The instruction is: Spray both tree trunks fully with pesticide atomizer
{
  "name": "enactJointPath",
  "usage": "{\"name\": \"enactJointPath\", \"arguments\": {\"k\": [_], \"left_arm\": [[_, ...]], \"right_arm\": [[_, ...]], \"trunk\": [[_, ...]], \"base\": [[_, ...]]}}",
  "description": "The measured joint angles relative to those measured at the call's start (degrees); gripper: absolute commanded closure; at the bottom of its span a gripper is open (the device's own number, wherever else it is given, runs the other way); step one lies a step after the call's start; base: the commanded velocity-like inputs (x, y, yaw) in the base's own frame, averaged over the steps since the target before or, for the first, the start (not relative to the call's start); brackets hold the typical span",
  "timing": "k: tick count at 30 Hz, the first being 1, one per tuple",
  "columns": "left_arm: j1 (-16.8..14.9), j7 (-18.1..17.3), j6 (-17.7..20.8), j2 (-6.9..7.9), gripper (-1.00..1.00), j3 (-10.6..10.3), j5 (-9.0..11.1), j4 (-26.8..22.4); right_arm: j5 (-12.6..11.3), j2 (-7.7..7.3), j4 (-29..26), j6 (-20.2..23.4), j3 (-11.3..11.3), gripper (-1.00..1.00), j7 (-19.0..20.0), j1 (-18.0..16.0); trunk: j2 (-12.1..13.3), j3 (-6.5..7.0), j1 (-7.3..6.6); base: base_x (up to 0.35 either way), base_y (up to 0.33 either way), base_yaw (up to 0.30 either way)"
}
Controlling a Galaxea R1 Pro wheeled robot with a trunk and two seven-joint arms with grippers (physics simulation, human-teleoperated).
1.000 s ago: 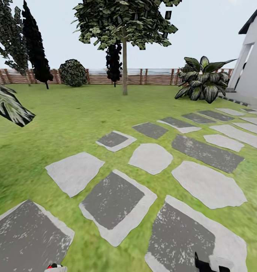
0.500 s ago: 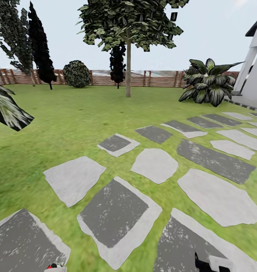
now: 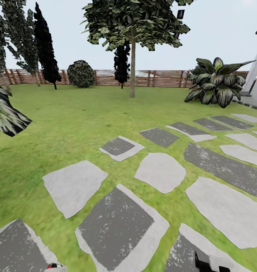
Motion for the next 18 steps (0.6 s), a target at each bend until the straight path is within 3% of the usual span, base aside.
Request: {"name": "enactJointPath", "arguments": {"k": [18], "left_arm": [[0.0,0.04,0.0,-0.06,1.0,-0.01,-0.01,0.03]], "right_arm": [[-0.13,0.08,-0.25,-0.09,0.01,-1.0,-0.17,0.0]], "trunk": [[0.0,0.0,0.0]], "base": [[0.337,0.0,0.0]]}}
